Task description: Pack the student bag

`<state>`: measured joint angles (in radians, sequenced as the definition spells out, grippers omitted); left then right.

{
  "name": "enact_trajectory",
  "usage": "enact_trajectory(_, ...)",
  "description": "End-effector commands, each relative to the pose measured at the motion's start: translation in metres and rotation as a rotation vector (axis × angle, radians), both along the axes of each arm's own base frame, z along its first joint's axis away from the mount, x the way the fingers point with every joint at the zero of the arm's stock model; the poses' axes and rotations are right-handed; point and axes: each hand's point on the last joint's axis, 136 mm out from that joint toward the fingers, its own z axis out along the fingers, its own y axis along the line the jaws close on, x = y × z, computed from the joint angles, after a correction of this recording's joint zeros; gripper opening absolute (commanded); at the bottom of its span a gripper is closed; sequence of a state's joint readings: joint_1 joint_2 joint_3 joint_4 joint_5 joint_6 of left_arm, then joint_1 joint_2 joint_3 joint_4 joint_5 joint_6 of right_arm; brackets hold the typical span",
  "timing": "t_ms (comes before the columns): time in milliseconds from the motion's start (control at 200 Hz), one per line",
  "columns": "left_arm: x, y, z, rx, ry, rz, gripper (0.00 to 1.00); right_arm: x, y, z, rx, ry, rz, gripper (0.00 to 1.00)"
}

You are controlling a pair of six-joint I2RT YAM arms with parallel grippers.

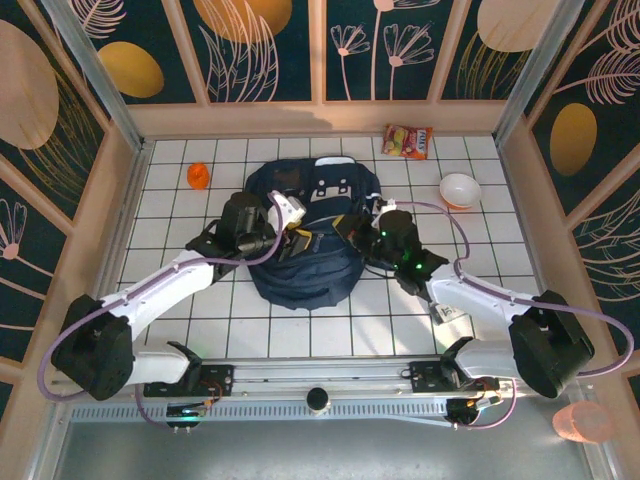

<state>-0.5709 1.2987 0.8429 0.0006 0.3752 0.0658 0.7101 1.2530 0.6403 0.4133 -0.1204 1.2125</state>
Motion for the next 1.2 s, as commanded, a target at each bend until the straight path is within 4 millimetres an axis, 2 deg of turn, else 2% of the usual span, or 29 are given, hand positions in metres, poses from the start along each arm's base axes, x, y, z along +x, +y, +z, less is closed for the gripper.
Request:
enact_trajectory(0, -0.002, 0.016, 0.028, -0.147, 0.226, 0.220, 0.48, 0.011, 0.001, 0.047, 0.093, -0.155, -0.085, 0.00)
enact_trajectory(100, -0.011, 0.033, 0.022, -0.222, 0.369, 0.380, 0.50, 0.011, 0.007, 0.047, 0.088, -0.158, -0.075, 0.00)
enact_trajectory(220, -0.030, 0.034, 0.018, -0.305, 0.496, 0.402, 0.52, 0.009, 0.013, 0.046, 0.080, -0.154, -0.055, 0.00)
enact_trajectory(335, -0.047, 0.026, 0.011, -0.321, 0.589, 0.365, 0.51, 0.007, 0.015, 0.046, 0.077, -0.156, -0.049, 0.00)
enact_trajectory(500, -0.064, 0.001, 0.005, -0.259, 0.597, 0.280, 0.51, 0.007, 0.017, 0.048, 0.070, -0.162, -0.039, 0.00)
enact_trajectory(641, -0.062, -0.010, -0.004, -0.223, 0.601, 0.283, 0.49, 0.006, 0.019, 0.049, 0.072, -0.166, -0.031, 0.00)
enact_trajectory(906, -0.050, -0.026, -0.002, -0.241, 0.568, 0.285, 0.43, 0.005, 0.021, 0.048, 0.066, -0.167, -0.021, 0.00)
enact_trajectory(1006, -0.044, -0.029, 0.004, -0.251, 0.535, 0.289, 0.34, 0.005, 0.022, 0.048, 0.068, -0.169, -0.015, 0.00)
enact_trajectory(1096, -0.038, -0.029, 0.008, -0.245, 0.497, 0.295, 0.19, 0.004, 0.022, 0.047, 0.060, -0.169, -0.003, 0.00)
enact_trajectory(1196, -0.031, -0.011, -0.004, -0.142, 0.457, 0.379, 0.01, 0.005, 0.015, 0.049, 0.027, -0.174, 0.012, 0.00)
